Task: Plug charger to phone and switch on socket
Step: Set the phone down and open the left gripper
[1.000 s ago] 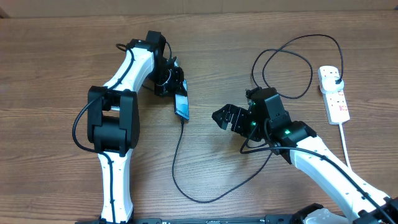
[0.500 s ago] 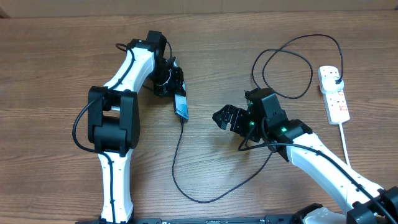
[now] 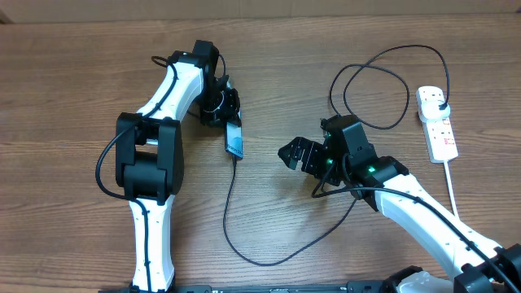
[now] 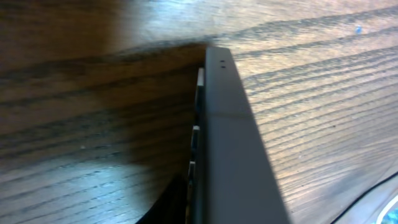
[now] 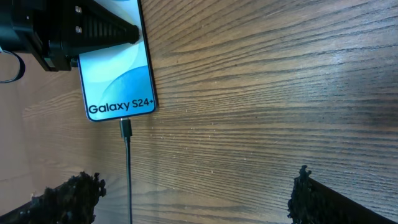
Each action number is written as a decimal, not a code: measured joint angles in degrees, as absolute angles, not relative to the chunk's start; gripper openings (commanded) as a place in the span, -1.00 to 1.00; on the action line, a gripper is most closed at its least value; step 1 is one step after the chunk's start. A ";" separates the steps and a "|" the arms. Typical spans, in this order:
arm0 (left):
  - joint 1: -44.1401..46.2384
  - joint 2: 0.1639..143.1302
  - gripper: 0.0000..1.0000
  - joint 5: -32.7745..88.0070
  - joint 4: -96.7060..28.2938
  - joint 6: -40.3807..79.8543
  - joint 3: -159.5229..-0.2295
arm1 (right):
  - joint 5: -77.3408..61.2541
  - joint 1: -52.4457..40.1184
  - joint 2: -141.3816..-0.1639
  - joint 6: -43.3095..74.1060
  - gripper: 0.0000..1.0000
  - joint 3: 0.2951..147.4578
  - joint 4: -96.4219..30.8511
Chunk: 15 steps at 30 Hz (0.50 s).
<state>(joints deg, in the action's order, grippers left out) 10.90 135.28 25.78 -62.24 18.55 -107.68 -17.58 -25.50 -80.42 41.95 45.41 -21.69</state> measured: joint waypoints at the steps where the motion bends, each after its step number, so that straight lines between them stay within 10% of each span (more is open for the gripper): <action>1: 10.90 135.28 -0.63 25.61 -62.26 18.55 -107.68 | -17.58 -25.50 -80.42 41.95 1.00 45.41 -21.67; 15: 10.90 135.28 -0.41 23.55 -62.87 19.18 -107.68 | -17.58 -25.50 -80.42 41.95 1.00 45.41 -21.69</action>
